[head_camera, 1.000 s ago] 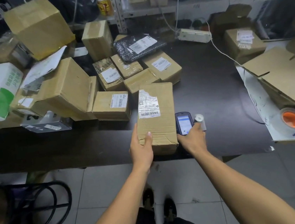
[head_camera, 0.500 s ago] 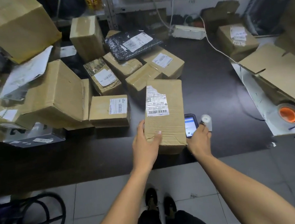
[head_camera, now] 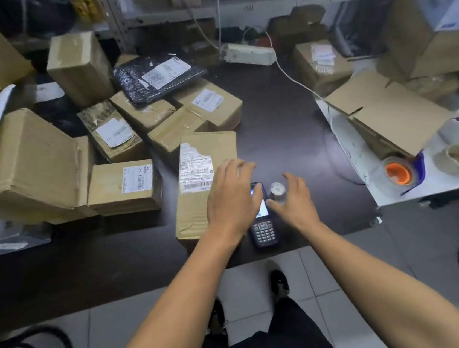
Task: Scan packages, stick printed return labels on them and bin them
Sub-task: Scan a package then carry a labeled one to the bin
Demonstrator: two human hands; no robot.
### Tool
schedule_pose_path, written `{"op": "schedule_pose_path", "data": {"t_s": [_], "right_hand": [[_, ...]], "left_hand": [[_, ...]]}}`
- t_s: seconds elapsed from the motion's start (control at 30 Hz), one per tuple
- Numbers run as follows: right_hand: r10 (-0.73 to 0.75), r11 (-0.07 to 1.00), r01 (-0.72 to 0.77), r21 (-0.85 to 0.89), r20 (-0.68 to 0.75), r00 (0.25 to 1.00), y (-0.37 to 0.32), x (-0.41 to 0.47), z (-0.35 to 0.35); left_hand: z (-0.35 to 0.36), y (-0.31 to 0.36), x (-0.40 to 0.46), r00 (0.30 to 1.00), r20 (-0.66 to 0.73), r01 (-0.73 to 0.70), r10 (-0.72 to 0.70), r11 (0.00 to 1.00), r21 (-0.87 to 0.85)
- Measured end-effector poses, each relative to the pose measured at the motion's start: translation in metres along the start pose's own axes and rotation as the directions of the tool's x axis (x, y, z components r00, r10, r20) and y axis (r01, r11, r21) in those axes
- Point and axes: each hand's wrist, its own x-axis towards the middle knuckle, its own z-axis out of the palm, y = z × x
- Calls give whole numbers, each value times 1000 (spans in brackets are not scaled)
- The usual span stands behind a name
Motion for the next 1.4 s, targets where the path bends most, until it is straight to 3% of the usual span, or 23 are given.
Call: {"op": "schedule_pose_path", "data": {"t_s": [0.13,0.23,0.3,0.37,0.47,0.6,0.67,0.73,0.8,0.87,0.93,1.03,1.17,1.4], "right_hand": [[-139,989,144,-19,168,976,20,25,-9],[-54,978,18,209,169,984,38,38,-28],[-9,911,-67,407,181,983,47,47,-45],[14,782,-171,599,258,966,50,50,-61],[-28,604,-303,737,400,916,52,52,-82],[-104,607,-317,729,468,878,64,64,-95],[-127,587,-337,736,495,859,70,67,-99],[-110,650,-307,695,486,867,73,67,-102],[-101,814,-132,565,361,927,79,69,-100],[-219,915,149,375,149,964,86,71,-98],[-447,874,427,232,38,894,88,74,-97],[-652,757,649,71,26,758,86,82,-98],[-622,781,624,29,123,773,83,90,-102],[-518,854,515,75,199,832,76,99,-109]], "left_hand": [[24,29,16,999,-14,35,-36,997,-65],[49,43,25,980,17,200,-200,959,-202],[67,53,30,935,54,347,-350,876,-336],[83,59,33,854,188,517,-486,752,-408],[111,65,35,739,448,674,-503,554,-489],[129,75,41,710,515,690,-480,330,-644],[131,79,46,708,495,682,-503,303,-666],[133,78,49,705,485,674,-518,274,-686],[133,75,51,699,483,675,-528,263,-690],[133,72,52,694,505,694,-513,287,-660],[133,69,52,691,551,714,-468,325,-620],[136,65,51,673,595,735,-439,310,-603],[137,61,50,686,607,714,-402,214,-666],[145,56,55,777,507,629,-374,434,-645]]}}
